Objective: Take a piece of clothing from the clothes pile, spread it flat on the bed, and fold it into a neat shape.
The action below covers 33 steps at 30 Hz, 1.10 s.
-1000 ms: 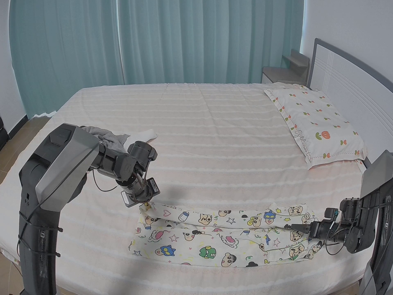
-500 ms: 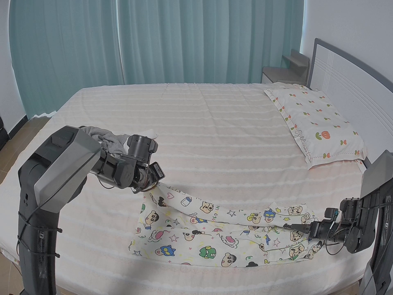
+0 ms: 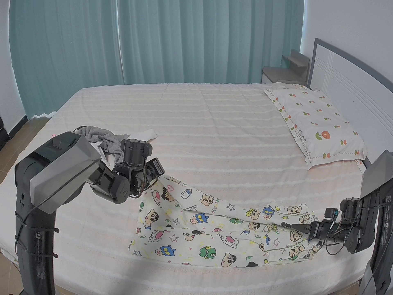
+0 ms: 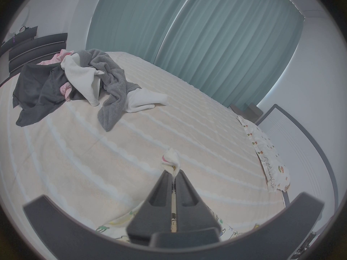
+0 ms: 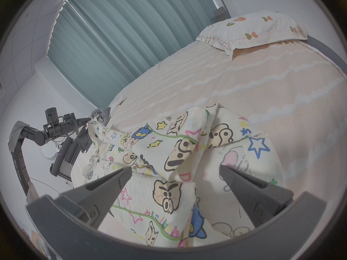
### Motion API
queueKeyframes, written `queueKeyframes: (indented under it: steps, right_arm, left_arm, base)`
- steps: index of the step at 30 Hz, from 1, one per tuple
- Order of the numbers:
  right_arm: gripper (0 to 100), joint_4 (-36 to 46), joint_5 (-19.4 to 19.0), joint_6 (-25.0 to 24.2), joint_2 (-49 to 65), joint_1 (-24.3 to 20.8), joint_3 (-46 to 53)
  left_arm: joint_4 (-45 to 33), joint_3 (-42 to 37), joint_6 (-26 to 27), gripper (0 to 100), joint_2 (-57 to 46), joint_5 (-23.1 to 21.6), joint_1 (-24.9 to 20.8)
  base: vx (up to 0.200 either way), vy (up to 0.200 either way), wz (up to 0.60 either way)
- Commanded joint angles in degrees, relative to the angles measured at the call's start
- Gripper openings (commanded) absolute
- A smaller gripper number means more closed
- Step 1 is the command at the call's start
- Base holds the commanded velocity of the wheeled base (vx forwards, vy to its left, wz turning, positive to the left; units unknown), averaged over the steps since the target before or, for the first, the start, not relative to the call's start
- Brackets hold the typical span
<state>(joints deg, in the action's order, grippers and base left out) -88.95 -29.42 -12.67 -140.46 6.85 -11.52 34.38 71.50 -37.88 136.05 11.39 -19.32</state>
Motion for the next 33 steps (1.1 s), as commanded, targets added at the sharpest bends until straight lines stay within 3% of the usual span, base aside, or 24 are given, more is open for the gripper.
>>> queueKeyframes:
  steps: [1,7,13,19,30,33]
  right_arm:
    - [100,-1.0,0.0,0.0,-0.1,0.0,0.0]
    - [100,-1.0,0.0,0.0,-0.2,0.0,0.0]
    - [100,-1.0,0.0,0.0,-0.1,0.1,0.0]
    - [100,-1.0,0.0,0.0,-0.1,0.1,0.0]
    - [100,-1.0,0.0,0.0,-0.1,0.2,0.0]
    - [100,-1.0,0.0,0.0,0.0,0.2,0.1]
  left_arm:
    - [1.5,-1.7,0.2,0,-0.6,0.1,-0.2]
    - [8.0,-8.9,1.3,0,-2.1,0.1,-0.3]
    - [23.1,-22.2,4.6,0,-2.5,0.0,-0.3]
    - [31.0,-30.8,6.1,0,-2.5,-0.1,-0.3]
    - [34.6,-38.8,7.9,0,-2.1,-0.5,-0.3]
    - [34.7,-40.5,10.5,0,-1.8,-0.5,-0.2]
  base:
    - [0.000,0.000,0.00]
    - [0.000,0.000,0.00]
    - [0.000,0.000,0.00]
    - [0.000,0.000,0.00]
    - [0.000,0.000,0.00]
    - [0.000,0.000,0.00]
